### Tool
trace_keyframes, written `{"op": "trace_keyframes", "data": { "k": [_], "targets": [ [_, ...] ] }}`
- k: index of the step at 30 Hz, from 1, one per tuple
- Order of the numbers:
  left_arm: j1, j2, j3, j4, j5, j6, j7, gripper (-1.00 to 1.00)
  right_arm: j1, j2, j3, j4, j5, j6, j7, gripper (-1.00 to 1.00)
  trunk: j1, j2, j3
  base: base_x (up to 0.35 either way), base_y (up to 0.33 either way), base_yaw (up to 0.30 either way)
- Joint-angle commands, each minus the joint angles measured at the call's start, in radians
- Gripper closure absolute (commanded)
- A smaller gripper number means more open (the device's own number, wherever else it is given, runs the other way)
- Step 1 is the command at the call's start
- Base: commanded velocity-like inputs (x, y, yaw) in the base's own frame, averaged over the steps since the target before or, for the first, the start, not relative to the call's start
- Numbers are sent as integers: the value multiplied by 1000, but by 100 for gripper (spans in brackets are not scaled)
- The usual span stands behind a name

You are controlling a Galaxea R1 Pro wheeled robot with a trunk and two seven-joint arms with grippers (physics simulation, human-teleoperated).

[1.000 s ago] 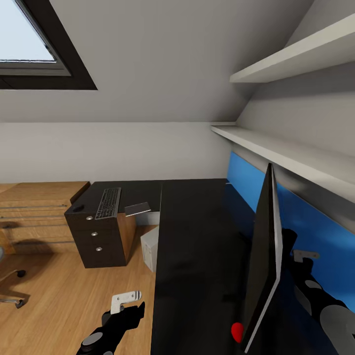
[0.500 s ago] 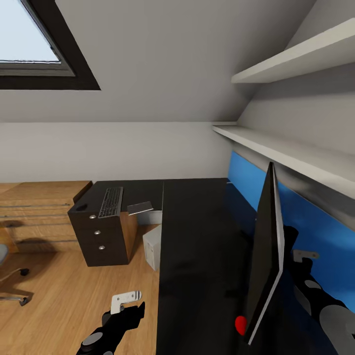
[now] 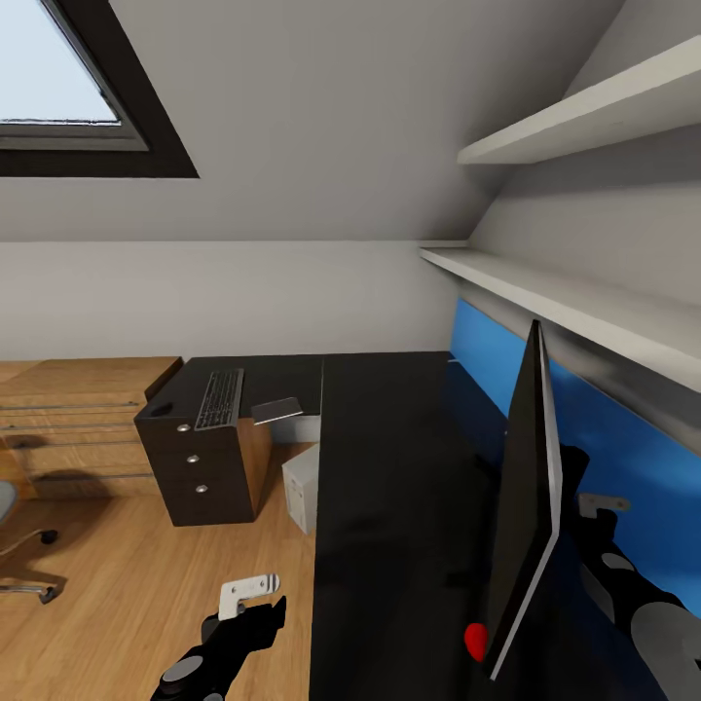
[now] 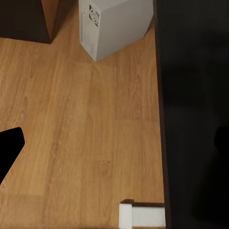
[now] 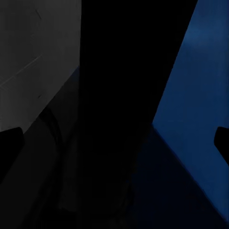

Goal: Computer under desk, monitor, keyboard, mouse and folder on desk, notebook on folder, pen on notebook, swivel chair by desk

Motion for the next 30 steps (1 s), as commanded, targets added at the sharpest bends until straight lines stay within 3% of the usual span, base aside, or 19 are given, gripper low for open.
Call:
{"op": "trace_keyframes", "data": {
  "k": [1, 10, 30],
  "targets": [
    [-1, 1, -2, -1, 10, 1, 10, -100, -1, 0, -1, 1, 0, -3, -1, -100, 0, -1, -1, 0, 0, 0],
    [-1, 1, -2, -1, 10, 1, 10, -100, -1, 0, -1, 1, 0, -3, -1, -100, 0, -1, -1, -115, 0, 0],
    [-1, 1, -1, 2, 10, 1, 10, -100, -1, 3, -4, -31, -5, 11, -4, -100, 0, -1, -1, -318, 0, 0]
  ]
}}
